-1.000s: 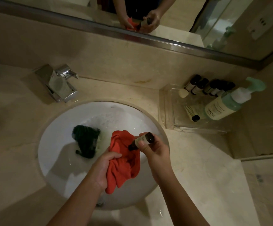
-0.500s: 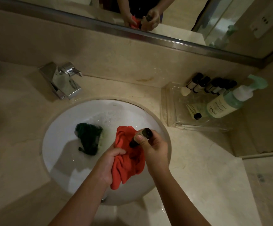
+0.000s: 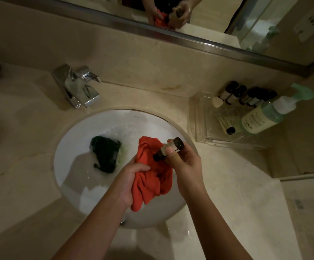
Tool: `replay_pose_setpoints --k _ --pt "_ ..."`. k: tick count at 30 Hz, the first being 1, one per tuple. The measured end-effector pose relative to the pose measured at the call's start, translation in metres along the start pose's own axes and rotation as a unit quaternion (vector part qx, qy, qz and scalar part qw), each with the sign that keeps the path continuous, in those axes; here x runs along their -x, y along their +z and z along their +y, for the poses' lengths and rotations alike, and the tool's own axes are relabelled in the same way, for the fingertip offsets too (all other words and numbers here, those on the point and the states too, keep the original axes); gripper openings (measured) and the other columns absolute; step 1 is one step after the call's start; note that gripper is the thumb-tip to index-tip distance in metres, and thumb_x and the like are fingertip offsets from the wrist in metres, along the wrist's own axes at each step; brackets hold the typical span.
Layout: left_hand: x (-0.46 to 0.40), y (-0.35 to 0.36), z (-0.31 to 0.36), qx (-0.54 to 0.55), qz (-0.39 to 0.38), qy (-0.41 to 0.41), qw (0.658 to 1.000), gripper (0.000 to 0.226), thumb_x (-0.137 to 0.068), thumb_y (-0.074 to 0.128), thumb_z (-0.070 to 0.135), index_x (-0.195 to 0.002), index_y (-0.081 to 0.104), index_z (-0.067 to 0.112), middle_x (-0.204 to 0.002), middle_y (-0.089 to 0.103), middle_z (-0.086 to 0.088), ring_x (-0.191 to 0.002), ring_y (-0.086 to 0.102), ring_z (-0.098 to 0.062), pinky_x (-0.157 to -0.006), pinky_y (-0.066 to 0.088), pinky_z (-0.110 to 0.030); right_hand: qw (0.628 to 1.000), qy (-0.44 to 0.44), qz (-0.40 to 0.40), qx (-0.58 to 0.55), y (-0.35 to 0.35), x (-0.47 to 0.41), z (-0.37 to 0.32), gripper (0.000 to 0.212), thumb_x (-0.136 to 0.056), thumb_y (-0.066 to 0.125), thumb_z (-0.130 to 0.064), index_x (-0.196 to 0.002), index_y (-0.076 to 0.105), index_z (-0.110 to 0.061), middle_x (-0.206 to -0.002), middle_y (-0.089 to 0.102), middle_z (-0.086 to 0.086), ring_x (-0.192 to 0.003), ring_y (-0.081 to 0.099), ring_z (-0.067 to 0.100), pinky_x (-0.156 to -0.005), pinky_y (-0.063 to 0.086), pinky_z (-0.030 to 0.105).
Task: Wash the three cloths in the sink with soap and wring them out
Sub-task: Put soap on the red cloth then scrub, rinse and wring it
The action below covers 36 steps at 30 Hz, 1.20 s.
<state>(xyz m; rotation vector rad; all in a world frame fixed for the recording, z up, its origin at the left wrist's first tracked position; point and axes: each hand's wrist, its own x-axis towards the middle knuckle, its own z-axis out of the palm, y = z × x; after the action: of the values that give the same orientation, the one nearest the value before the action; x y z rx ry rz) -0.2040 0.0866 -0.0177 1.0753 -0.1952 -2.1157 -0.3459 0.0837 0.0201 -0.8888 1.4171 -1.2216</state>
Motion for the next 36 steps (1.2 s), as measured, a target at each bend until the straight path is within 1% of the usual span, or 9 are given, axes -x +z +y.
replay_pose_setpoints --k 2,5,9,15,17,20,26,30,36 --pt "0.001 0.003 0.003 -0.01 -0.012 0.01 1.0 0.052 -0.077 0.053 0.002 -0.127 0.06 0.016 -0.113 0.07 -0.018 -0.099 0.07 -0.033 -0.091 0.05 -0.046 1.0 -0.02 0.008 -0.013 0.0 0.0 -0.001 0.015 -0.08 0.071 -0.025 -0.092 0.068 -0.017 -0.088 0.072 0.002 -0.095 0.068 0.027 -0.077 0.056 0.028" --pt "0.004 0.007 0.005 -0.018 -0.025 0.019 0.999 0.049 -0.079 0.051 0.002 -0.125 0.06 0.018 -0.112 0.071 -0.017 -0.1 0.069 -0.033 -0.093 0.05 -0.047 0.999 -0.033 0.022 -0.02 0.003 0.0 -0.003 0.017 -0.079 0.067 -0.024 -0.091 0.066 -0.012 -0.084 0.069 0.002 -0.088 0.068 0.021 -0.073 0.055 0.025" --pt "0.005 0.01 0.008 -0.011 -0.023 0.016 1.0 0.052 -0.079 0.051 0.001 -0.128 0.058 0.016 -0.115 0.069 -0.019 -0.106 0.067 -0.037 -0.097 0.048 -0.05 0.999 -0.038 0.034 -0.016 0.007 -0.001 -0.003 0.015 -0.08 0.063 -0.023 -0.086 0.063 -0.009 -0.079 0.066 0.001 -0.082 0.064 0.019 -0.076 0.055 0.031" --pt "0.006 0.008 0.01 -0.027 -0.019 0.025 0.999 0.043 -0.084 0.048 -0.002 -0.12 0.062 0.018 -0.106 0.073 -0.016 -0.093 0.071 -0.032 -0.09 0.052 -0.046 0.999 0.007 0.026 -0.02 0.009 -0.001 -0.007 0.004 -0.091 0.062 -0.011 -0.091 0.065 -0.014 -0.083 0.07 0.001 -0.087 0.068 0.02 -0.088 0.057 0.043" --pt "0.006 0.005 0.01 -0.033 -0.011 0.023 0.999 0.043 -0.083 0.05 -0.001 -0.12 0.062 0.017 -0.102 0.074 -0.016 -0.087 0.072 -0.03 -0.084 0.053 -0.043 0.999 0.015 0.023 -0.019 0.009 -0.001 -0.007 0.003 -0.089 0.064 -0.014 -0.091 0.066 -0.014 -0.082 0.07 0.0 -0.087 0.069 0.023 -0.088 0.056 0.045" --pt "0.004 0.003 0.011 -0.027 -0.003 0.014 1.0 0.045 -0.081 0.053 0.001 -0.123 0.061 0.014 -0.103 0.073 -0.017 -0.087 0.072 -0.029 -0.081 0.054 -0.041 1.0 0.016 0.013 -0.001 0.01 0.0 -0.006 0.017 -0.083 0.07 -0.025 -0.093 0.068 -0.013 -0.084 0.07 0.003 -0.093 0.068 0.032 -0.089 0.055 0.047" --pt "0.003 0.006 0.013 -0.054 -0.014 0.034 0.998 0.053 -0.078 0.07 0.009 -0.13 0.059 0.018 -0.12 0.067 -0.018 -0.11 0.065 -0.035 -0.103 0.045 -0.051 0.998 0.034 0.03 -0.046 0.012 -0.001 -0.006 0.008 -0.09 0.063 -0.009 -0.095 0.066 -0.013 -0.09 0.072 0.002 -0.094 0.07 0.023 -0.086 0.057 0.037" --pt "0.003 0.01 0.016 -0.088 0.011 0.047 0.995 0.044 -0.087 0.056 -0.004 -0.124 0.06 0.02 -0.11 0.072 -0.015 -0.1 0.07 -0.033 -0.09 0.054 -0.045 0.997 0.003 0.051 -0.065 0.014 0.0 -0.006 0.015 -0.084 0.064 -0.019 -0.099 0.066 -0.015 -0.097 0.073 0.005 -0.099 0.069 0.024 -0.087 0.057 0.04" --pt "0.004 0.014 0.018 -0.076 -0.007 0.044 0.996 0.038 -0.09 0.053 -0.003 -0.121 0.06 0.018 -0.104 0.074 -0.014 -0.092 0.072 -0.031 -0.08 0.056 -0.041 0.991 -0.054 0.098 -0.078 0.011 0.002 -0.005 0.015 -0.084 0.065 -0.02 -0.098 0.067 -0.016 -0.099 0.073 0.007 -0.102 0.069 0.024 -0.092 0.054 0.037"
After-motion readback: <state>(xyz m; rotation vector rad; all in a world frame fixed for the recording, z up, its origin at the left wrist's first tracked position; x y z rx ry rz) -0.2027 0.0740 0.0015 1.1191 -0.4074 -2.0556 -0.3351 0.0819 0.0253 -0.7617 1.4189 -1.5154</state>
